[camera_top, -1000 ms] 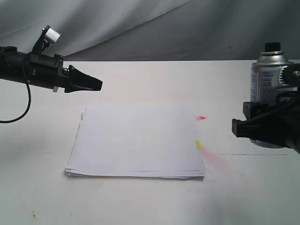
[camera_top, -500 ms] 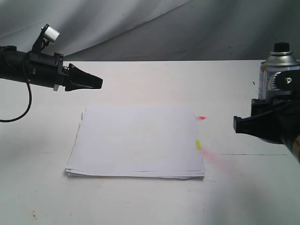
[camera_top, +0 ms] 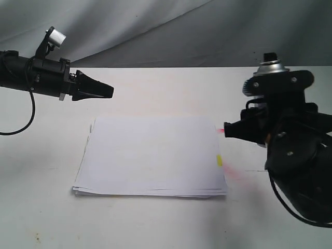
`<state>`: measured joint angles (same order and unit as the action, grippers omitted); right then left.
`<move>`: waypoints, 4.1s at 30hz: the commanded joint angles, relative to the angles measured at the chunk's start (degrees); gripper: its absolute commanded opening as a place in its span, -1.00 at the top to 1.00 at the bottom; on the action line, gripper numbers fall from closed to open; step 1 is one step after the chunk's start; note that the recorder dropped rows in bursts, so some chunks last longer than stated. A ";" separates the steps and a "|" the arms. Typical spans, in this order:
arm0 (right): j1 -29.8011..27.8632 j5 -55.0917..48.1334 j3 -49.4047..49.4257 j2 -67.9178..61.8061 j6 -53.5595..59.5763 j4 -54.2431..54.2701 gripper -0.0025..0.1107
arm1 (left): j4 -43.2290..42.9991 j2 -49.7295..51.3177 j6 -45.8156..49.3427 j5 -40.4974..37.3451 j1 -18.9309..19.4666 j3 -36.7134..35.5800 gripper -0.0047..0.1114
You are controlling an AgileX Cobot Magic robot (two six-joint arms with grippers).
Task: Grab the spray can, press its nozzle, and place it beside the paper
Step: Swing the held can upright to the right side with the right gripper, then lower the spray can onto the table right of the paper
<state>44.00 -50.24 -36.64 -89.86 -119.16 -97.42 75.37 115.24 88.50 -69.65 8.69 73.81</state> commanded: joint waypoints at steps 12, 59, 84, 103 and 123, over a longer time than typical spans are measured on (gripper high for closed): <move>-0.24 3.45 -5.50 0.19 0.20 -2.52 0.96 | -2.28 -0.49 -1.27 -0.31 -0.02 -0.22 0.92; -12.74 7.66 -5.50 -7.74 -0.26 -2.52 0.96 | 10.56 -0.49 -1.12 8.84 -0.02 -0.22 0.92; -14.27 14.81 -18.84 -3.61 18.47 2.07 0.96 | 10.56 -0.49 -1.12 8.84 -0.02 -0.22 0.92; -28.70 90.51 2.50 -7.08 119.53 95.10 0.96 | 10.56 -0.49 -1.12 8.84 -0.02 -0.22 0.92; -28.70 117.47 5.52 -24.63 122.35 102.60 0.96 | 10.56 -0.49 -1.12 8.84 -0.02 -0.22 0.92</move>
<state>15.70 59.77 -31.19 -113.18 2.77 4.51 85.09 115.24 87.61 -60.77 8.69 73.72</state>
